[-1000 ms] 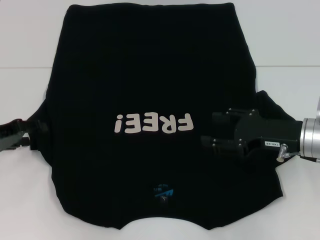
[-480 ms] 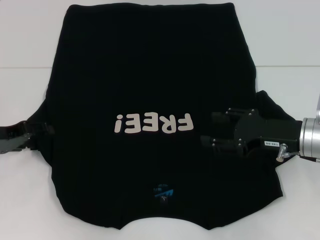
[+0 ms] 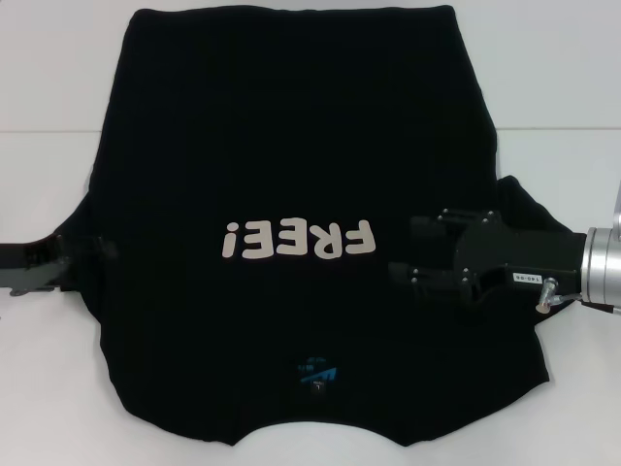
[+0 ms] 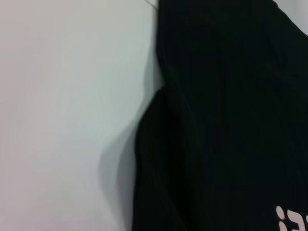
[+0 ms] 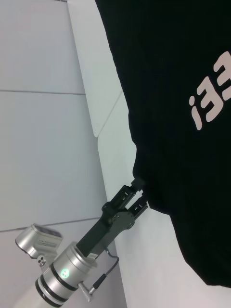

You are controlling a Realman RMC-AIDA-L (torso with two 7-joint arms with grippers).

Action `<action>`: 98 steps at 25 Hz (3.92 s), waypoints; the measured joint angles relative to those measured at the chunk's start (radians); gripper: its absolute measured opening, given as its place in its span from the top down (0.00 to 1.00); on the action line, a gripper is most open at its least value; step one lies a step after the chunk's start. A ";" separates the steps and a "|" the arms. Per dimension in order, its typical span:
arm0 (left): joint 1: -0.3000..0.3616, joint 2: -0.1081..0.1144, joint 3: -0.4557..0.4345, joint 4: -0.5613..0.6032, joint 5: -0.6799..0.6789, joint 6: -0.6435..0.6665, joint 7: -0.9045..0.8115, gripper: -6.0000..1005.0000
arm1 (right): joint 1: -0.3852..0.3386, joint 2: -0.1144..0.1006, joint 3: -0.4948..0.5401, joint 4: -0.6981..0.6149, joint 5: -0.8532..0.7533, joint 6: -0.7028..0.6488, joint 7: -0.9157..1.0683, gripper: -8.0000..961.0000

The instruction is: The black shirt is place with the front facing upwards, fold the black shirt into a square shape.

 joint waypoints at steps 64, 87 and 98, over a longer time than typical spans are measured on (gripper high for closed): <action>0.089 0.015 -0.129 0.130 -0.005 0.090 0.016 0.98 | -0.016 -0.005 0.012 -0.003 0.029 -0.037 0.001 0.19; 0.129 0.015 -0.181 0.138 -0.023 0.128 0.021 0.98 | -0.023 -0.001 0.012 -0.003 0.029 -0.062 0.001 0.19; 0.052 -0.015 -0.107 0.191 -0.034 0.164 0.038 0.98 | -0.028 -0.002 0.012 0.003 0.029 -0.063 0.001 0.19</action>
